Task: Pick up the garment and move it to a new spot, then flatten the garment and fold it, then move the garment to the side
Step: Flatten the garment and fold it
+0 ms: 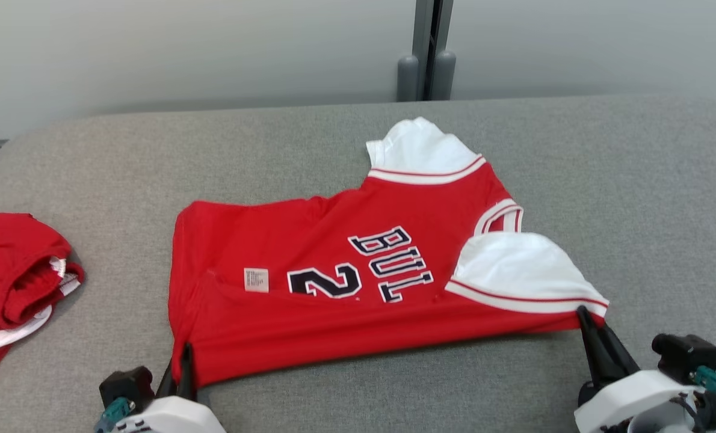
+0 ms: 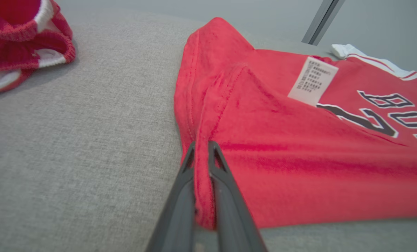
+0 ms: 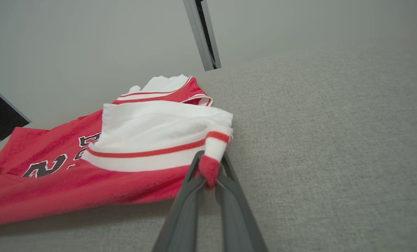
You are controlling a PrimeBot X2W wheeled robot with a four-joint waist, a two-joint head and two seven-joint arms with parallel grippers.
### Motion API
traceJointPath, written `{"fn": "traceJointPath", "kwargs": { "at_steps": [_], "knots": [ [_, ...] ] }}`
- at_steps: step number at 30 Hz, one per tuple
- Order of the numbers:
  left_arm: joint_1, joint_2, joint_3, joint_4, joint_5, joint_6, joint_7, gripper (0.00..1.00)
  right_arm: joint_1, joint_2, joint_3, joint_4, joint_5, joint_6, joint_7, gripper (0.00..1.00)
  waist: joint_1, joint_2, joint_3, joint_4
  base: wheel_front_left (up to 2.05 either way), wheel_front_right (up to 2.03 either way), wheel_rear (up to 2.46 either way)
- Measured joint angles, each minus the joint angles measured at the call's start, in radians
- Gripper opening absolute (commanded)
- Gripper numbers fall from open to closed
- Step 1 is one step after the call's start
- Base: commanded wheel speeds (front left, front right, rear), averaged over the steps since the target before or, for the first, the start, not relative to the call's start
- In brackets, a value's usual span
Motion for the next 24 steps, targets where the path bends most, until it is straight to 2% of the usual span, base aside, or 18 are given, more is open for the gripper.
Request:
{"fn": "traceJointPath", "kwargs": {
  "at_steps": [7,12,13,14,15,24],
  "knots": [
    [0.117,-0.001,0.010,-0.007,-0.005,0.003,0.001,0.00,0.114,-0.030,0.061,0.014,0.025,0.000,0.000,0.00,0.0000,0.0001,-0.100,0.014,0.00,0.00,0.00],
    [0.157,0.000,0.000,0.004,-0.017,0.005,0.001,0.00,0.162,-0.046,0.108,0.043,0.053,0.000,0.002,0.00,0.0000,0.0000,-0.119,0.023,0.00,0.00,0.00],
    [0.159,0.000,-0.005,0.006,-0.020,0.005,0.001,0.18,0.164,-0.048,0.113,0.047,0.056,0.000,0.002,0.00,0.0000,0.0000,-0.115,0.022,0.00,0.00,0.00],
    [0.159,0.001,-0.010,0.004,-0.025,0.007,0.001,0.57,0.164,-0.049,0.116,0.051,0.057,0.000,0.002,0.44,0.0000,0.0000,-0.110,0.022,0.00,0.00,0.00],
    [0.158,0.001,-0.015,0.000,-0.026,0.009,0.001,1.00,0.161,-0.049,0.117,0.054,0.058,0.000,0.002,1.00,0.0000,0.0000,-0.105,0.022,0.00,0.00,0.00],
    [0.070,0.003,-0.030,-0.116,-0.008,0.029,0.001,1.00,0.030,-0.052,0.080,0.025,0.022,0.000,0.001,1.00,-0.0001,0.0000,-0.041,0.027,0.00,0.00,0.00]
  ]
}}
